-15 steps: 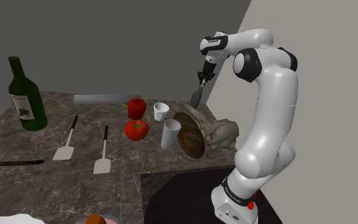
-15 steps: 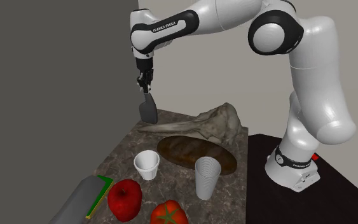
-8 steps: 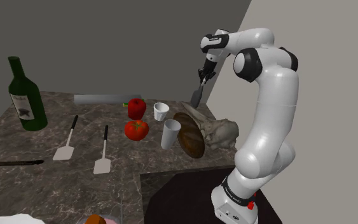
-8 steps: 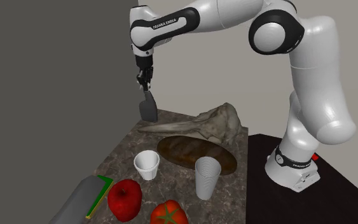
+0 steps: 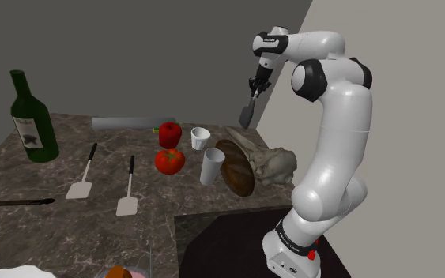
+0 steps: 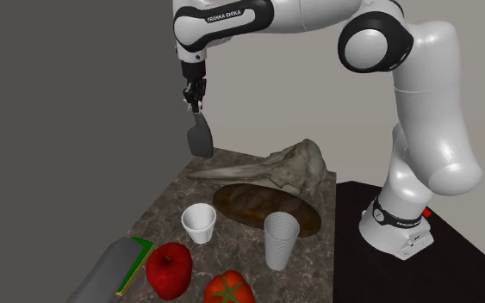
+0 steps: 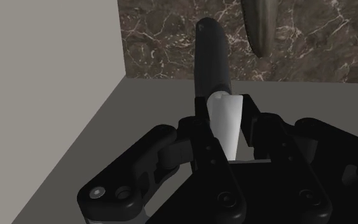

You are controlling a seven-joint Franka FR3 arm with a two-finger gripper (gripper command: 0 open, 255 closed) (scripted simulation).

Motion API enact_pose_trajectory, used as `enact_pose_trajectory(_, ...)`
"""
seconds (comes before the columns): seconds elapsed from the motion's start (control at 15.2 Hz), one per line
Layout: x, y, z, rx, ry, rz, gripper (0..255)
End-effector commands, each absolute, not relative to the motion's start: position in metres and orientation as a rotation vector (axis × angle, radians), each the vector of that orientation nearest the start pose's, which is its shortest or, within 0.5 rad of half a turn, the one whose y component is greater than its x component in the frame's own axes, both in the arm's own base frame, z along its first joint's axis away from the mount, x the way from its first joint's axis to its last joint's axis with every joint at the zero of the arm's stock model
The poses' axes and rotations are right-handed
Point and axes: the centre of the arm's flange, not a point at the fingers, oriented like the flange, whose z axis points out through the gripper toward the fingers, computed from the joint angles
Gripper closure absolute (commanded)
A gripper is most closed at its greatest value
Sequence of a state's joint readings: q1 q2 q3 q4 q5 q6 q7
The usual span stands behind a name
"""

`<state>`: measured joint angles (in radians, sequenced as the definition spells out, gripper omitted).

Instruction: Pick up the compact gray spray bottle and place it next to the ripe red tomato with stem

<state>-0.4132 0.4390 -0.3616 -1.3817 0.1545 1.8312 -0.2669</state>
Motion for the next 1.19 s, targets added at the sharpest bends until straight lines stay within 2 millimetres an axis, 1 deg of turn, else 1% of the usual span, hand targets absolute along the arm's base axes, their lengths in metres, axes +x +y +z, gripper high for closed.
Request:
enact_pose_trajectory(0.0, 0.529, -0.439, 0.488, -3.058, 0.798, -0.052, 255)
enact_pose_trajectory(1.12, 0.529, -0.439, 0.577, -3.058, 0.798, -0.052, 255)
